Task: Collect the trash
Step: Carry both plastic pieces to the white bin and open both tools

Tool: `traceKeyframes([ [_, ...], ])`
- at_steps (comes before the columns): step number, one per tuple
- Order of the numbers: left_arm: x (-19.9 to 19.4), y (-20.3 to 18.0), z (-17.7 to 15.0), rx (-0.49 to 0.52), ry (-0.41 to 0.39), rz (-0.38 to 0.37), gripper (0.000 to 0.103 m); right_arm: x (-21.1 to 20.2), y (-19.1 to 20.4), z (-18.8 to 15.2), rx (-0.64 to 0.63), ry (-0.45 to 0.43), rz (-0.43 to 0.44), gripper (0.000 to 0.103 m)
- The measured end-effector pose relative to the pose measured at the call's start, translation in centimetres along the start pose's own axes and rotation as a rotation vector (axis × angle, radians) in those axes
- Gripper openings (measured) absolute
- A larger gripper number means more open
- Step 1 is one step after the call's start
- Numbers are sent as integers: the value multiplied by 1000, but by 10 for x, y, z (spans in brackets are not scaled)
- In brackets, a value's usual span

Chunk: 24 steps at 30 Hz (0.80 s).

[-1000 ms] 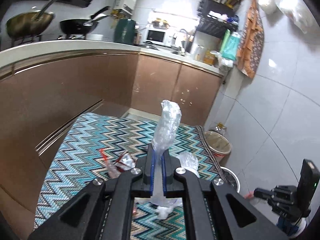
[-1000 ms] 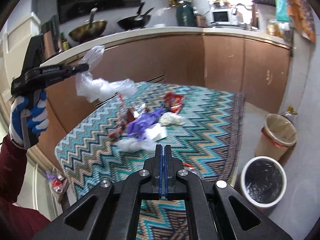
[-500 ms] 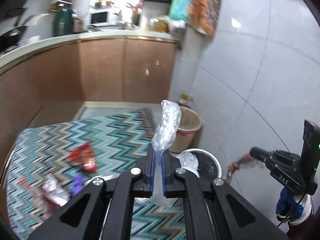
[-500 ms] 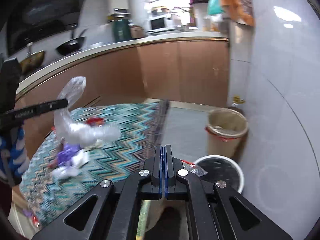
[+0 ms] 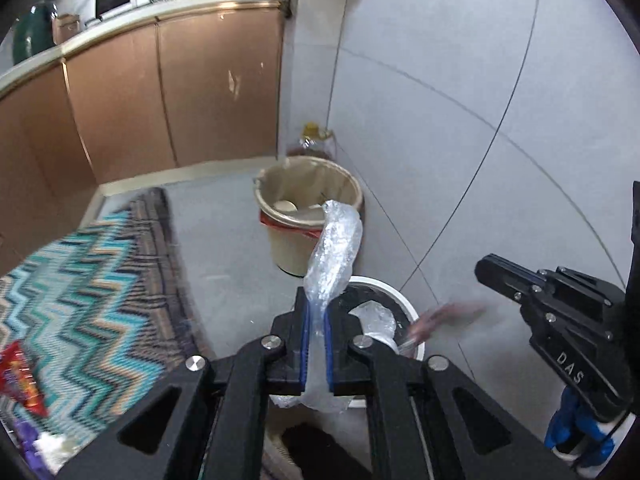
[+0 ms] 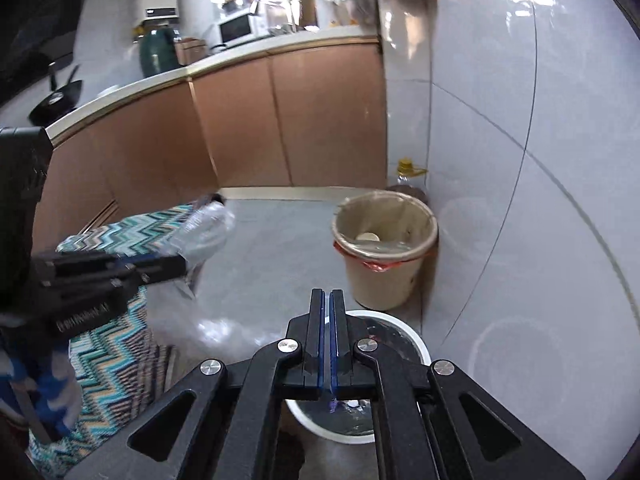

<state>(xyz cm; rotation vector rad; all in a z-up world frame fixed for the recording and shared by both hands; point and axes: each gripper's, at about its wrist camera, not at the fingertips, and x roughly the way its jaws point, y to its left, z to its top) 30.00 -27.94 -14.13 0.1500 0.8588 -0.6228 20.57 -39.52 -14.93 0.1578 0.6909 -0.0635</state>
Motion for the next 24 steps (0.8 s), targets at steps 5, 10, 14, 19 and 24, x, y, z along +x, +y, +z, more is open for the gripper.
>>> traceKeyframes([
  [5,42,-8,4,-28,52,-45,10,29,-19,-2,35,30,-37,13],
  [10,54,-7,4,-49,60,-75,27,28,-22,-5,50,25,-46,22],
  [14,43,-5,0,-47,53,-89,27,18,-19,-5,51,10,-52,29],
  [19,14,-2,-3,-50,11,-94,28,1,-9,-4,46,-13,-41,30],
  [24,-31,1,-8,-39,-79,-76,28,-23,6,-5,37,-34,-25,30],
])
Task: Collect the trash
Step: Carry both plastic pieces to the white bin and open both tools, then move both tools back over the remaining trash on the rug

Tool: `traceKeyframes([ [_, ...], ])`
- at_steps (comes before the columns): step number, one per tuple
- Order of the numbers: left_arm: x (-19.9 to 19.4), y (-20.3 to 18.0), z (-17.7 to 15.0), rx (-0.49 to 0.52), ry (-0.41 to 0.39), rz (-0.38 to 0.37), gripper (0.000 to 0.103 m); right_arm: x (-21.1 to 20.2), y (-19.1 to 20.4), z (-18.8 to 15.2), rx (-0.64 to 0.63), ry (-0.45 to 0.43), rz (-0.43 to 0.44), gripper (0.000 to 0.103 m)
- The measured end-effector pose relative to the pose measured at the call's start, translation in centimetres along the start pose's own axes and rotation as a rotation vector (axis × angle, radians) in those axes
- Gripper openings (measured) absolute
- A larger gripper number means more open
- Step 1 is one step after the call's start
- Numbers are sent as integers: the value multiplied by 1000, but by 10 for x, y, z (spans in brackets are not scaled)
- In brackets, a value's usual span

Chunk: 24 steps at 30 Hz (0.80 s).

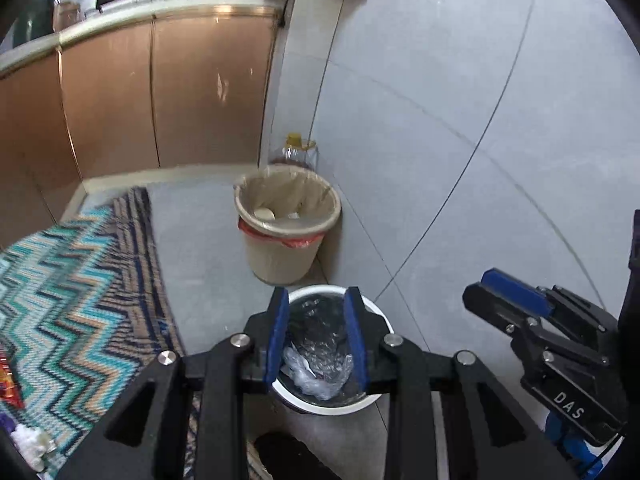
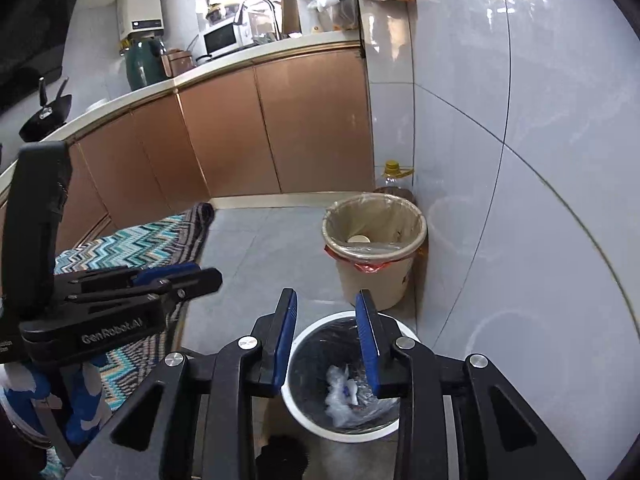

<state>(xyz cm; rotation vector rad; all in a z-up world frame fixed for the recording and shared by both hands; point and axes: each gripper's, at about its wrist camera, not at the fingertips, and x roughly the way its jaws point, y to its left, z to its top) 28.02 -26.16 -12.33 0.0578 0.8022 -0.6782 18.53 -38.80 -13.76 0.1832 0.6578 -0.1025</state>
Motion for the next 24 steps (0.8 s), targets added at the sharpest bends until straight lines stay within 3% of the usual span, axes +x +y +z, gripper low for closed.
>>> traceKeyframes([
  [9,-99,10,-11,15,-147,66,28,-60,36,-2,-38,-66,23,35],
  [18,-184,30,-34,1,-231,148,32,-123,75,-2,-90,-151,55,48],
  [24,-237,41,-51,-18,-284,197,34,-161,99,-5,-121,-212,72,62],
])
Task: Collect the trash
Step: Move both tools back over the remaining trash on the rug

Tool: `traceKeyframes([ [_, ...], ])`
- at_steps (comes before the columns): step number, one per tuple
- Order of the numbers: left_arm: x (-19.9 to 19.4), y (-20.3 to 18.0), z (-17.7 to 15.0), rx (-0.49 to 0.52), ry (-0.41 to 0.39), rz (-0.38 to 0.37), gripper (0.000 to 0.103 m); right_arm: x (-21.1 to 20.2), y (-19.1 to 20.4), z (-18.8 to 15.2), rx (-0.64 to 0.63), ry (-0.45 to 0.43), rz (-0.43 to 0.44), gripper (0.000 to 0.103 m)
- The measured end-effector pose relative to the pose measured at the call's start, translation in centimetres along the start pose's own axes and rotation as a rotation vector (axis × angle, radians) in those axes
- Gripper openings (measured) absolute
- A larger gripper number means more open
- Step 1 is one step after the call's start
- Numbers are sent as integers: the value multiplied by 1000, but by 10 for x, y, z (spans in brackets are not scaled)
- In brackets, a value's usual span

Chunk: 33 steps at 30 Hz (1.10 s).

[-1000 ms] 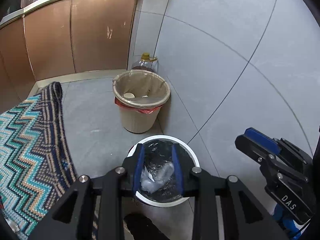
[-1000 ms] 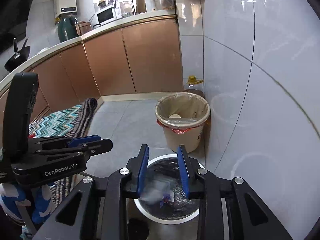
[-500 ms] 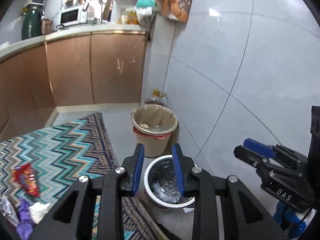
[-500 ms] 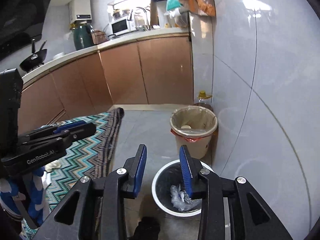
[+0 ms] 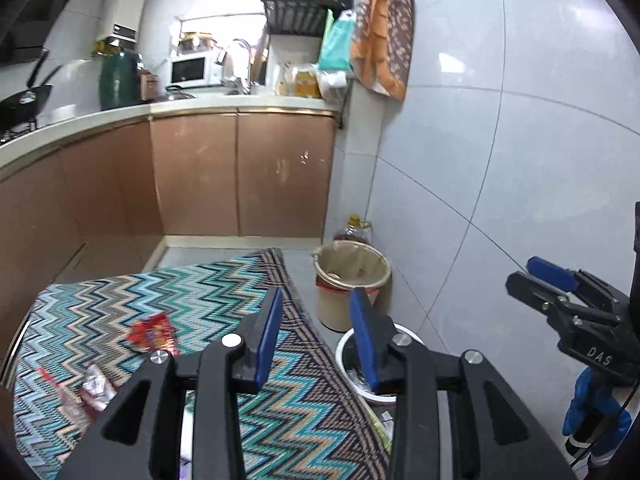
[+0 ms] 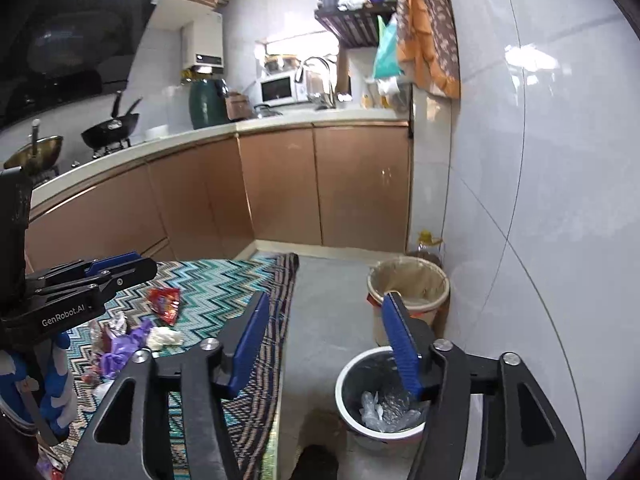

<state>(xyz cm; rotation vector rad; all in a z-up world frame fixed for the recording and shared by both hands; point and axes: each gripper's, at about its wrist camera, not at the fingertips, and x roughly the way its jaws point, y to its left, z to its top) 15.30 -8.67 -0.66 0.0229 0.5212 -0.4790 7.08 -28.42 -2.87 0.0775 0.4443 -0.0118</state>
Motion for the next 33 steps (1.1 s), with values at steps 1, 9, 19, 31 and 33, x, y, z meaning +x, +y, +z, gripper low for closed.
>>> traceKeyframes([
  [1,-9,5,-1,-5,-7,10,34,-5,4,1,-7,-10,2,65],
  [9,-60,44,-14,-41,-47,92,34,-42,34,10,-50,-77,51,67],
  [19,-119,105,-35,-89,-82,202,34,-68,59,12,-98,-110,127,67],
  [31,-121,166,-64,-199,-47,243,34,-38,88,-7,-135,-19,264,59],
  [33,-114,172,-67,-214,-35,238,34,-30,91,-10,-142,2,285,56],
])
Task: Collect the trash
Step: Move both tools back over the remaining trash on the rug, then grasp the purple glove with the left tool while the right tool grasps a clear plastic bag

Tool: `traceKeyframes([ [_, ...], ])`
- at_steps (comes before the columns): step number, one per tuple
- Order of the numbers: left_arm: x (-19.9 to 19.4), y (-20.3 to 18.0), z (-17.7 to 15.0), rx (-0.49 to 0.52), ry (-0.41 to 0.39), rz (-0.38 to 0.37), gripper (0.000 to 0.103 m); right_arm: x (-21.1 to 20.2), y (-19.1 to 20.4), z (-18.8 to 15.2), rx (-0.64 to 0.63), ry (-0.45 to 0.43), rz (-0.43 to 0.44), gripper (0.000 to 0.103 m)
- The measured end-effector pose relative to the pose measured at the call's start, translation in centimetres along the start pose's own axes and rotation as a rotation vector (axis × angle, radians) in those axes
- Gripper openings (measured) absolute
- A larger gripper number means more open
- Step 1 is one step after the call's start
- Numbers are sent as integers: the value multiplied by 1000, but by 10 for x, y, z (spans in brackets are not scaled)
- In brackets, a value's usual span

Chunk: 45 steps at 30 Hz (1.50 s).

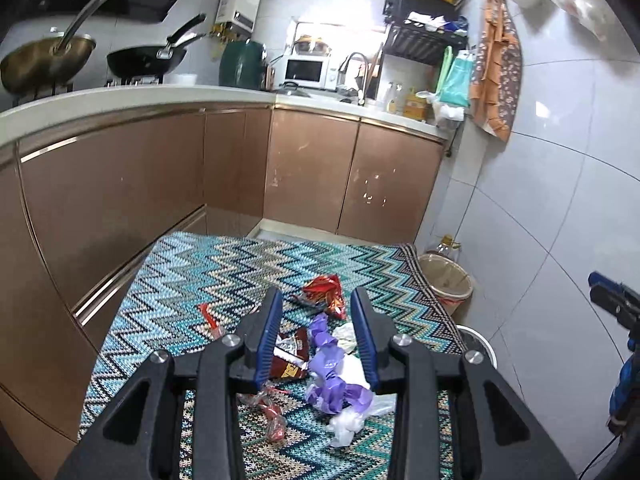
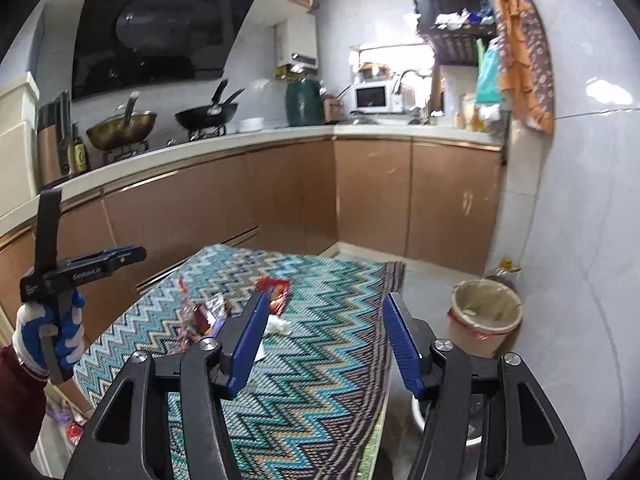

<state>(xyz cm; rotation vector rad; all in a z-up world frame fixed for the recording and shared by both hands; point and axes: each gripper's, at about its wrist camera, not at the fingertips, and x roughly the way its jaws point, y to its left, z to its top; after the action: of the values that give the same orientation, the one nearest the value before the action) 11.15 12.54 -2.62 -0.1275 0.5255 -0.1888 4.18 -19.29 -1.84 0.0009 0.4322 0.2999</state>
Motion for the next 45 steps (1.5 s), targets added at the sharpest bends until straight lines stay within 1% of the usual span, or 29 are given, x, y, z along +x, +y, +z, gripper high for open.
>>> traceKeyframes([
  [2,10,4,-5,-12,22,-13,34,11,3,-3,1,23,32,52],
  [6,31,4,-21,-19,83,-55,34,37,12,-11,-4,79,90,49],
  [10,60,-1,-48,-19,177,-95,34,68,20,-23,-7,145,144,46],
  [13,80,-3,-66,-26,247,-122,34,92,27,-35,-13,206,190,46],
  [16,97,-5,-79,-32,299,-140,34,116,33,-50,-10,269,242,46],
  [19,112,-7,-88,-35,341,-154,34,140,39,-67,-10,336,287,46],
  [22,123,-6,-94,-37,367,-152,33,164,45,-83,0,399,323,46],
  [27,139,0,-100,-52,394,-140,33,196,54,-100,6,477,376,46],
  [30,143,6,-101,-71,394,-149,32,216,57,-110,25,519,416,45],
  [33,145,8,-101,-72,392,-155,29,231,60,-115,40,544,451,41],
  [35,144,8,-102,-60,387,-157,28,238,62,-118,49,555,478,29],
  [36,143,7,-101,-52,385,-156,28,241,64,-119,52,558,489,25],
  [38,142,6,-101,-45,379,-154,27,243,66,-120,49,558,507,12],
  [43,132,6,-100,-59,356,-164,25,238,70,-118,25,537,524,6],
  [45,127,6,-99,-61,355,-173,25,232,71,-117,13,530,524,6],
])
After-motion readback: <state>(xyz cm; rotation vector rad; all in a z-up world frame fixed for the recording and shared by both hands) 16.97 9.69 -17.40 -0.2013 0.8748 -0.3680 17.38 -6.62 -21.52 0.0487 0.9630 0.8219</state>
